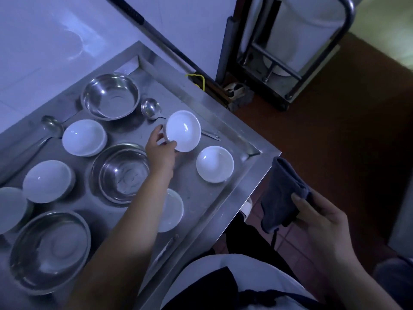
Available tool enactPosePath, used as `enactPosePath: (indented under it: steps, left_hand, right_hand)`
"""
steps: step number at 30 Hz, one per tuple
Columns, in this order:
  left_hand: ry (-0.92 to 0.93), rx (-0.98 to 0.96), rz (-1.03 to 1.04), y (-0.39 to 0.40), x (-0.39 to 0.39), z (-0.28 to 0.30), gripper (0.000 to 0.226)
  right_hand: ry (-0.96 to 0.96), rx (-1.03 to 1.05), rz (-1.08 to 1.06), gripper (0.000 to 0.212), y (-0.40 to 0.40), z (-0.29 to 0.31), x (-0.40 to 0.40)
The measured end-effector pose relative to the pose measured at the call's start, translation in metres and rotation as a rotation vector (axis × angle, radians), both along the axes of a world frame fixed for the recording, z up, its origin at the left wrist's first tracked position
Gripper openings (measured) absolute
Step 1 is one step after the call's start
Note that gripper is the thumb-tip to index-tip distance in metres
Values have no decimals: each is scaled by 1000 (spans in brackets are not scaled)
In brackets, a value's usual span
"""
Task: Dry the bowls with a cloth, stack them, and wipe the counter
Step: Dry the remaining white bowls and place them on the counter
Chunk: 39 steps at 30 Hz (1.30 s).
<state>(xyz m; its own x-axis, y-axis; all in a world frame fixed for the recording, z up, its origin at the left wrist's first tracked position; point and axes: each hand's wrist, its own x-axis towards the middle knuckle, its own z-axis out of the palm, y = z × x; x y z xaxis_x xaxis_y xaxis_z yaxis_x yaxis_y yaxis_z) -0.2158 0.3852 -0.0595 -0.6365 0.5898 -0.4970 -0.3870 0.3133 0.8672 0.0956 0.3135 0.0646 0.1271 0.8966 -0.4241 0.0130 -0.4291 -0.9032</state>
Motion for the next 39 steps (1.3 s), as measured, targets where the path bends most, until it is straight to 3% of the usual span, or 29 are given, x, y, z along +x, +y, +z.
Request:
enactPosePath:
  steps: [6, 11, 13, 17, 20, 22, 24, 26, 29, 33, 39]
  left_hand:
    - [-57, 193, -113, -49, 29, 59, 53]
    - [-155, 240, -245, -78, 64, 99, 53]
    - [-216, 252, -261, -85, 78, 110, 55]
    - [-337, 353, -240, -94, 106, 131, 50]
    - [-342, 406, -254, -98, 113, 138, 52]
    - [-324, 405, -227, -101, 113, 140, 54]
    - [-326, 407, -184, -102, 114, 143, 54]
    - [-311, 444, -169, -104, 117, 146, 57]
    - [-225, 501, -204, -103, 121, 153, 60]
    - [-139, 567, -270, -103, 127, 159, 60]
    - [24, 638, -286, -110, 131, 162, 64]
  right_hand:
    - [27, -13, 30, 25, 3, 9, -15]
    - [9, 225, 164, 23, 23, 30, -27]
    - [-93, 430, 269, 24, 32, 39, -34]
    - [-520, 762, 520, 37, 39, 37, -51]
    - [-547, 706, 681, 41, 36, 33, -55]
    - [-457, 662, 723, 31, 42, 34, -48]
    - [-425, 705, 630, 24, 50, 39, -42]
    - [-376, 716, 481, 40, 53, 42, -41]
    - [-258, 530, 294, 61, 50, 51, -47]
    - [-41, 187, 208, 64, 49, 63, -51]
    - [22, 100, 115, 52, 48, 66, -64]
